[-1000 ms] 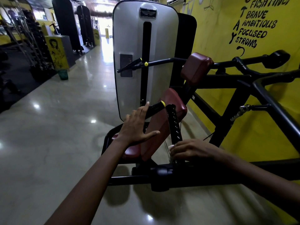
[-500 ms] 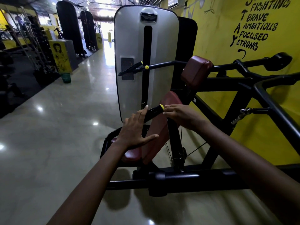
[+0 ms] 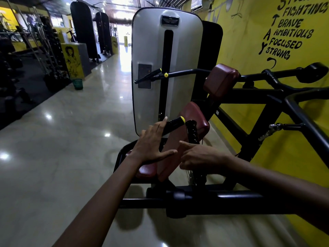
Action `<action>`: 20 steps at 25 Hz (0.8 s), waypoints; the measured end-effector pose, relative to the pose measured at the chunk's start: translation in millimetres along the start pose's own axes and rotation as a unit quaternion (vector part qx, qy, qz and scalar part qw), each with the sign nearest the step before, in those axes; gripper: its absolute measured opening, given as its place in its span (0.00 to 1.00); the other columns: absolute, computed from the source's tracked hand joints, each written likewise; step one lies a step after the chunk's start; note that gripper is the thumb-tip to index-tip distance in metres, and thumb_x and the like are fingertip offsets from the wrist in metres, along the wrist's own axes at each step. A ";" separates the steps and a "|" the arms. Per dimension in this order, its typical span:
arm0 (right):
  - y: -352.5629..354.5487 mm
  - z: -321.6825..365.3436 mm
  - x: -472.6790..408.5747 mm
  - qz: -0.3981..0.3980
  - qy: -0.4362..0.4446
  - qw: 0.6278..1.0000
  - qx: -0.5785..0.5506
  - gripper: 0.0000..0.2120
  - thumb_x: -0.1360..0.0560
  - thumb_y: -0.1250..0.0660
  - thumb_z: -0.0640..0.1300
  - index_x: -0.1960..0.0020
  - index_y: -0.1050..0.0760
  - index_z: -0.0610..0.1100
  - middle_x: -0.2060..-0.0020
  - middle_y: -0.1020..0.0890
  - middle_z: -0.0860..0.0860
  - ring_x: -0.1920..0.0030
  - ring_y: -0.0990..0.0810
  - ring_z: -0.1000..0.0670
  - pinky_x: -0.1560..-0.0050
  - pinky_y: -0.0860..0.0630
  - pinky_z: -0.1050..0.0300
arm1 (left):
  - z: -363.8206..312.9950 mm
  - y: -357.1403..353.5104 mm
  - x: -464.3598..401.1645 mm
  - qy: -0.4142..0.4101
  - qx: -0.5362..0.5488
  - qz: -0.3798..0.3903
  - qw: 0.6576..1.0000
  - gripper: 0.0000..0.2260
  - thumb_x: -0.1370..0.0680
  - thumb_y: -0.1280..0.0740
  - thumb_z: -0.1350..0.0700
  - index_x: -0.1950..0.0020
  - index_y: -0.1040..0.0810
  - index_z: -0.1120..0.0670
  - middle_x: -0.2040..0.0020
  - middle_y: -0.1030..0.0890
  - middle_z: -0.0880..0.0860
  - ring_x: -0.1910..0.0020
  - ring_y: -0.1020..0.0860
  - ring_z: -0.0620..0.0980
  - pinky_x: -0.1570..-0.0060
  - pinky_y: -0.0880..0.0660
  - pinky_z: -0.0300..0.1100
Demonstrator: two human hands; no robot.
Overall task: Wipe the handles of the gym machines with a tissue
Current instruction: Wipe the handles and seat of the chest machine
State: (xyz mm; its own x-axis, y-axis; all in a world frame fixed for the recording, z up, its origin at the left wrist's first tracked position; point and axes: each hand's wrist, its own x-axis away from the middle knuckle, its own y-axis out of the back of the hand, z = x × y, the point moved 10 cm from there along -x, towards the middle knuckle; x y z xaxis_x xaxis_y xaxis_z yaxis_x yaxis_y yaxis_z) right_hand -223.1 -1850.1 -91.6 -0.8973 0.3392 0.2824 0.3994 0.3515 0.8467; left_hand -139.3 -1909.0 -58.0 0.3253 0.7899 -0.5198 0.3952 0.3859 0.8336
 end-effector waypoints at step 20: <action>59.8 -79.4 90.8 -0.408 -0.359 0.786 -0.295 0.12 0.27 0.38 0.25 0.52 0.21 0.38 0.54 0.18 0.45 0.53 0.18 0.49 0.54 0.20 0.59 | 8.8 0.1 -7.7 -0.077 0.080 0.101 0.989 0.51 0.34 0.41 0.24 0.21 0.57 0.50 0.25 0.40 0.50 0.31 0.35 0.52 0.36 0.31 0.57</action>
State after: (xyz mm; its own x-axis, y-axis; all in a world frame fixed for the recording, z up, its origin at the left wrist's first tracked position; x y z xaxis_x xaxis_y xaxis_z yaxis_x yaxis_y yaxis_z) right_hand -295.6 -1867.5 20.4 -0.3870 0.6909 -0.6107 -0.6005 0.3137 0.7355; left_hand -134.2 -1919.3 -55.6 0.5342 0.7563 -0.3776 0.4350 0.1371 0.8899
